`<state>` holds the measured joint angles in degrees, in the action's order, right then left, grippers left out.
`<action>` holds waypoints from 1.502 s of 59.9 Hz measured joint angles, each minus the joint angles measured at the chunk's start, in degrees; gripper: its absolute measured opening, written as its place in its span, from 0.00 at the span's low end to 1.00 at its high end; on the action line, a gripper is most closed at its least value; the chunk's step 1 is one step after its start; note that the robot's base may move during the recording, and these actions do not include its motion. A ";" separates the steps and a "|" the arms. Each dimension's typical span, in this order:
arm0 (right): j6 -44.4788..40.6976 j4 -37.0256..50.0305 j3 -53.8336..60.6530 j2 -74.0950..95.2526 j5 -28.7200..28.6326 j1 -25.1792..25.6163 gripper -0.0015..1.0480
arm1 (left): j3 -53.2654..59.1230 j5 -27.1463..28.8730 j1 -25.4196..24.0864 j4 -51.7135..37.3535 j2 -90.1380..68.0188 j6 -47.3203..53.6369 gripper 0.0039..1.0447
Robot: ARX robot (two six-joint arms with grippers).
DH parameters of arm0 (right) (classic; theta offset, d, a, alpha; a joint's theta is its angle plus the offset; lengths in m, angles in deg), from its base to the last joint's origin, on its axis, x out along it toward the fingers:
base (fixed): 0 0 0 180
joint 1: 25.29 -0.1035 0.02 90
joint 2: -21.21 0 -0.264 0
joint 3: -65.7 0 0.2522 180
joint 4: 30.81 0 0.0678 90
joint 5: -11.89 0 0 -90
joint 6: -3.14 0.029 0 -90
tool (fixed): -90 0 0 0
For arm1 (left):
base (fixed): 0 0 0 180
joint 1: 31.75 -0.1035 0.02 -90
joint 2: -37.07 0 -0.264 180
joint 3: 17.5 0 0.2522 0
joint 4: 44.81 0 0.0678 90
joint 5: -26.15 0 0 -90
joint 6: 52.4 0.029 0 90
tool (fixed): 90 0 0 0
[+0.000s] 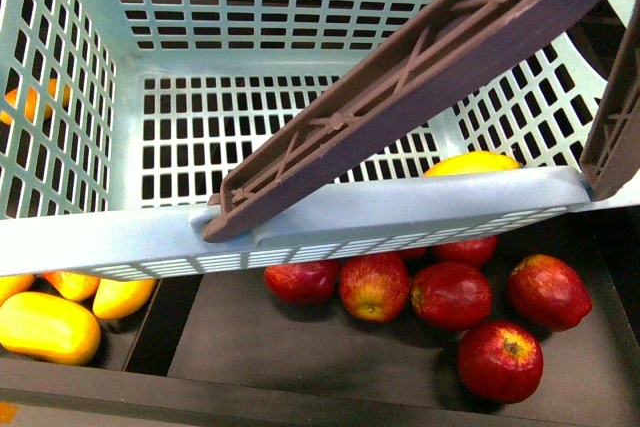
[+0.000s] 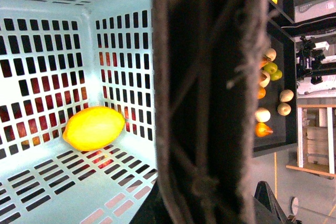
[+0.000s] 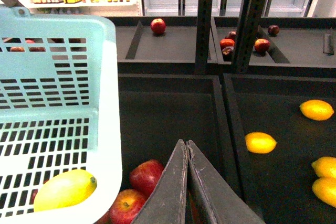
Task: Pick lemon and mango into basket
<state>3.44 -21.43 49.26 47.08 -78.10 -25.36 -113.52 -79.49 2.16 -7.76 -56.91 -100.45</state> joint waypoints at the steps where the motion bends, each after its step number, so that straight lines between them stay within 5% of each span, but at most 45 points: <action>1: 0.00 0.00 0.00 0.00 0.00 0.00 0.19 | 0.00 0.00 0.00 0.00 0.00 0.00 0.04; 28: 0.04 -0.02 0.11 -0.04 0.22 0.00 0.92 | 0.00 0.00 0.24 0.00 0.00 0.04 0.04; 90: 0.00 -0.13 0.39 -0.20 0.02 0.00 0.92 | 0.00 0.15 0.04 0.02 0.00 0.22 0.04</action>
<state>3.44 -21.57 49.65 46.88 -78.08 -25.36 -113.52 -79.34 2.20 -7.74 -56.91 -100.23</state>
